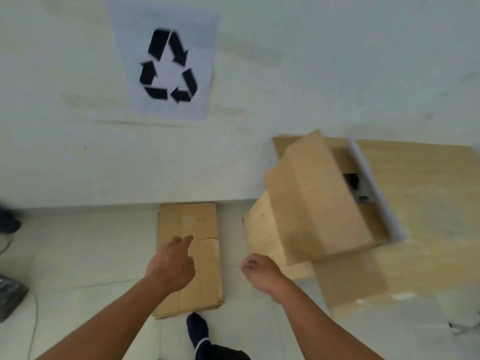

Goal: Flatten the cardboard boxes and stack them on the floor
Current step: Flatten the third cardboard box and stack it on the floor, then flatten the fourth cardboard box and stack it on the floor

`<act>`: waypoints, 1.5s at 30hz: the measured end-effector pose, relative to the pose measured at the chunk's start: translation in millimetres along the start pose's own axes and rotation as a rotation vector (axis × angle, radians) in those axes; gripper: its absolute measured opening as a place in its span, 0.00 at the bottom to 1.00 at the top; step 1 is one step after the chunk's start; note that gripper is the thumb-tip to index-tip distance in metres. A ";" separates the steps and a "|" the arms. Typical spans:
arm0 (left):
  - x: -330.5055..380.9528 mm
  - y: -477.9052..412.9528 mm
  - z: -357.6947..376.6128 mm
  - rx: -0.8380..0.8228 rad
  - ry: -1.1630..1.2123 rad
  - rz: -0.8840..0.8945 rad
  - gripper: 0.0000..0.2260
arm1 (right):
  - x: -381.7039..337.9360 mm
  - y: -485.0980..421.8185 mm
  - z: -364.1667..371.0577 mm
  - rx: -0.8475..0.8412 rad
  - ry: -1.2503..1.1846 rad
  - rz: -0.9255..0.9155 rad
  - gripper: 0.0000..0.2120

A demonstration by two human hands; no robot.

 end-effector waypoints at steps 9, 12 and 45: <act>182.1 42.6 -81.4 0.138 0.006 0.287 0.25 | -30.8 145.2 -193.9 0.417 -0.045 -0.492 0.10; 222.2 28.8 -76.3 0.145 0.035 0.303 0.26 | -17.0 154.1 -251.0 0.523 -0.077 -0.585 0.09; 383.8 -62.9 20.8 0.189 0.304 -0.008 0.45 | 104.9 -8.1 -420.3 0.372 0.963 -0.670 0.41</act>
Point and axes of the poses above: each hand's wrist, its own y-axis away from the middle knuckle, its own z-axis out of the palm, x = y × z, the point moved 5 cm from there along -y, towards the middle knuckle, and after that the axes turned 7 degrees about z, right-handed, at the moved point
